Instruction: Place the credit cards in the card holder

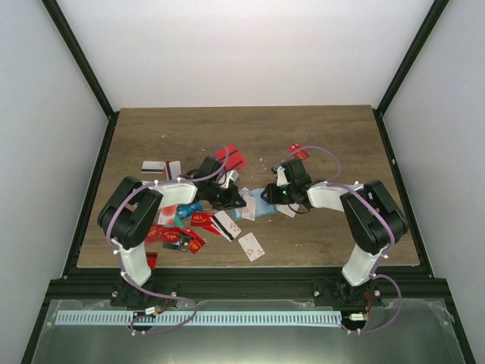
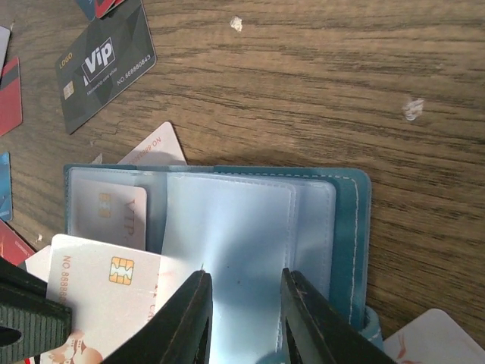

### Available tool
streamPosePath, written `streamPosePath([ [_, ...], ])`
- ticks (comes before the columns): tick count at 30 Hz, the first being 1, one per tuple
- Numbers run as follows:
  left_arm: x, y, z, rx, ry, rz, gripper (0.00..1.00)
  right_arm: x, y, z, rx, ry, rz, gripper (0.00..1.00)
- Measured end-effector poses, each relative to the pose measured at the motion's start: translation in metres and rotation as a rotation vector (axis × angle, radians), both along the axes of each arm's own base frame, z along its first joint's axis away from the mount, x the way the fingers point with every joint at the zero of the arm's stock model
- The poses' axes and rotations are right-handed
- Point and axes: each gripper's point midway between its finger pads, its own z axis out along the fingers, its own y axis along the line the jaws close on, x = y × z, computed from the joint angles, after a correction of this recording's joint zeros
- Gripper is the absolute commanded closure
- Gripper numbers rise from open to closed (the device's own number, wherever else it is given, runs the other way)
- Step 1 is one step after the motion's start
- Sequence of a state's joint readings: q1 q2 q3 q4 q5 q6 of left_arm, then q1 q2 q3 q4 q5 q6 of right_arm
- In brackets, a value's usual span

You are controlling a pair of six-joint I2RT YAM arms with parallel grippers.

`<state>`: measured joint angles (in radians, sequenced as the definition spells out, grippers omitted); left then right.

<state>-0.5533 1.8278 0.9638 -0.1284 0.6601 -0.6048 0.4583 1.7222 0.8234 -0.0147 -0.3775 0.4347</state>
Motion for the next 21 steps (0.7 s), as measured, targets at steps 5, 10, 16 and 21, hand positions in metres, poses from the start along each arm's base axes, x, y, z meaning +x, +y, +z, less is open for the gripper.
streamPosePath([
  [5, 0.005, -0.002, 0.000, -0.003, -0.004, 0.003, 0.96, 0.000, 0.000, 0.000, -0.001, -0.001, 0.002, 0.72],
  [10, 0.011, -0.004, 0.001, -0.007, -0.011, 0.005, 0.96, -0.001, -0.005, 0.003, -0.021, -0.008, -0.008, 0.71],
  [16, 0.014, -0.006, 0.000, -0.007, -0.013, 0.005, 0.96, 0.001, -0.011, 0.017, -0.040, -0.048, -0.033, 0.73],
  [21, 0.014, -0.006, -0.006, -0.002, -0.004, 0.005, 0.96, -0.001, -0.013, 0.011, -0.048, -0.038, -0.033, 0.75],
])
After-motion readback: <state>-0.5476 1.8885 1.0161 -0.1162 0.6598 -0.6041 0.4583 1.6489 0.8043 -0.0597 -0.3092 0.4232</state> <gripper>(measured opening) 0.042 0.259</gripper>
